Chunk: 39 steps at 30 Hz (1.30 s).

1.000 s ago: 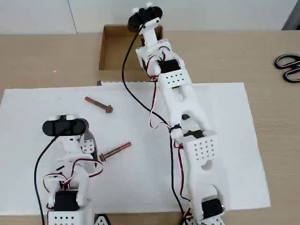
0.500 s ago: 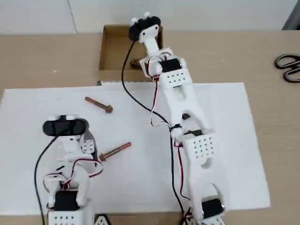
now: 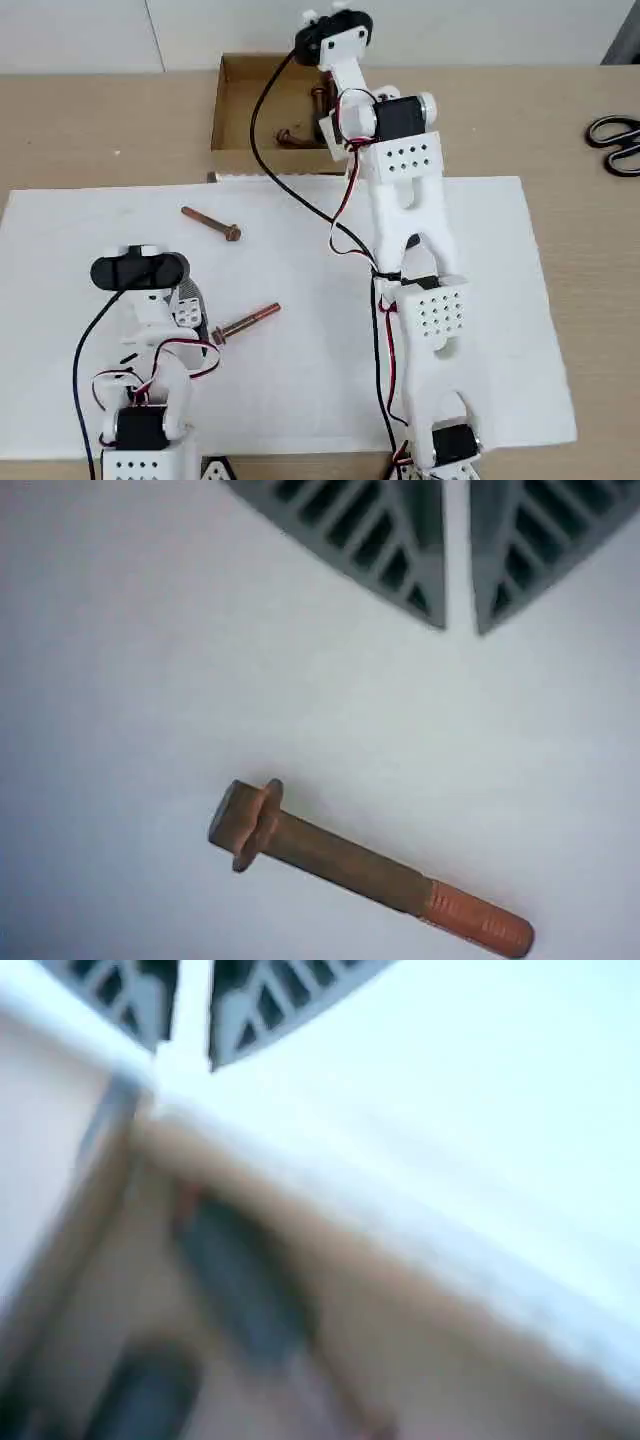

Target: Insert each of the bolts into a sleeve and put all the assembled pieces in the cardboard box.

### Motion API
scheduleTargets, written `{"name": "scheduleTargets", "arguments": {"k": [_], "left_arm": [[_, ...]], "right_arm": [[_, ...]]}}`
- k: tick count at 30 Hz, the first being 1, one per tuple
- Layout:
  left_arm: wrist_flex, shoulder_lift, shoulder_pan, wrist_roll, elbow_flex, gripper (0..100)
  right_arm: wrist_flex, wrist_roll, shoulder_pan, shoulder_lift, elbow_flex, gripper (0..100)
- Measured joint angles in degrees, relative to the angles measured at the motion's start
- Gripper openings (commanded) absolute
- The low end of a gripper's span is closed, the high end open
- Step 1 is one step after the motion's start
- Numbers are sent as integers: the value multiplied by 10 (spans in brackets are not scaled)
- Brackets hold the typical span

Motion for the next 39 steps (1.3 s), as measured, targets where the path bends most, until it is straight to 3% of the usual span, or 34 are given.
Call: {"name": "scheduleTargets", "arguments": {"k": [9,15,27,33,39], "left_arm": [[0,0,0,0,0,6],[0,0,0,0,0,6],[0,0,0,0,0,6],[0,0,0,0,0,6],[0,0,0,0,0,6]], "right_arm": [[27,28,21,-6,52,20],[29,55,21,-173,265,84],[28,159,21,-547,760,87],[27,229,21,-619,900,152],[-8,286,23,-620,968,153]]}}
